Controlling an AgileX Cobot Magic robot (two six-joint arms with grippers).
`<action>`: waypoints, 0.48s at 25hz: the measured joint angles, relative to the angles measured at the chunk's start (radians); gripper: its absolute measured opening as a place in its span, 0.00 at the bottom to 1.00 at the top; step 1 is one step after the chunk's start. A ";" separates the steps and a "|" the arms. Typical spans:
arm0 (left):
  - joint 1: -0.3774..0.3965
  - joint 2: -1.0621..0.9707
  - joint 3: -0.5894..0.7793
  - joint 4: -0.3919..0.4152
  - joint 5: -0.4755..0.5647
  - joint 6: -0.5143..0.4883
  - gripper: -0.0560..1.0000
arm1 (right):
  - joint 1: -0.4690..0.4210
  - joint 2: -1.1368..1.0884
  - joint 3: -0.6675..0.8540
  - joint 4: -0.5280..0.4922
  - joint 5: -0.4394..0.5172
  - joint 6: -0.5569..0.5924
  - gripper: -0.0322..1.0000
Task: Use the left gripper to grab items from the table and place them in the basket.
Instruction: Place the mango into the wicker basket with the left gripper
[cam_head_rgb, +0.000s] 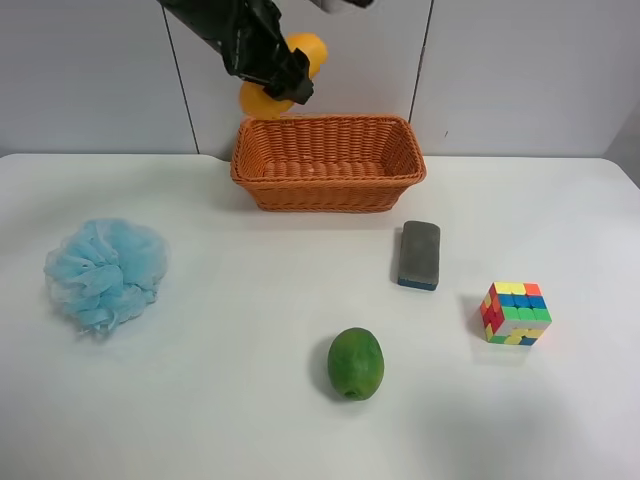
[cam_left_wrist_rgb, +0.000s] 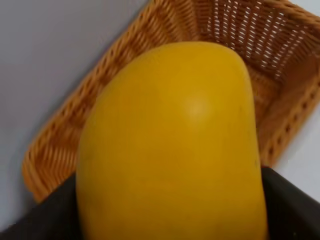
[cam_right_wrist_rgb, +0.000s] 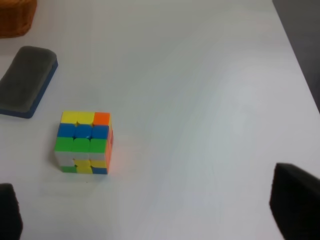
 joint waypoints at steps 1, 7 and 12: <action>0.000 0.048 -0.047 0.001 0.000 0.023 0.64 | 0.000 0.000 0.000 0.000 0.000 0.000 0.99; 0.000 0.257 -0.237 -0.001 0.000 0.062 0.64 | 0.000 0.000 0.000 0.000 0.000 0.000 0.99; 0.000 0.366 -0.292 -0.004 0.000 0.066 0.64 | 0.000 0.000 0.000 0.000 0.000 0.000 0.99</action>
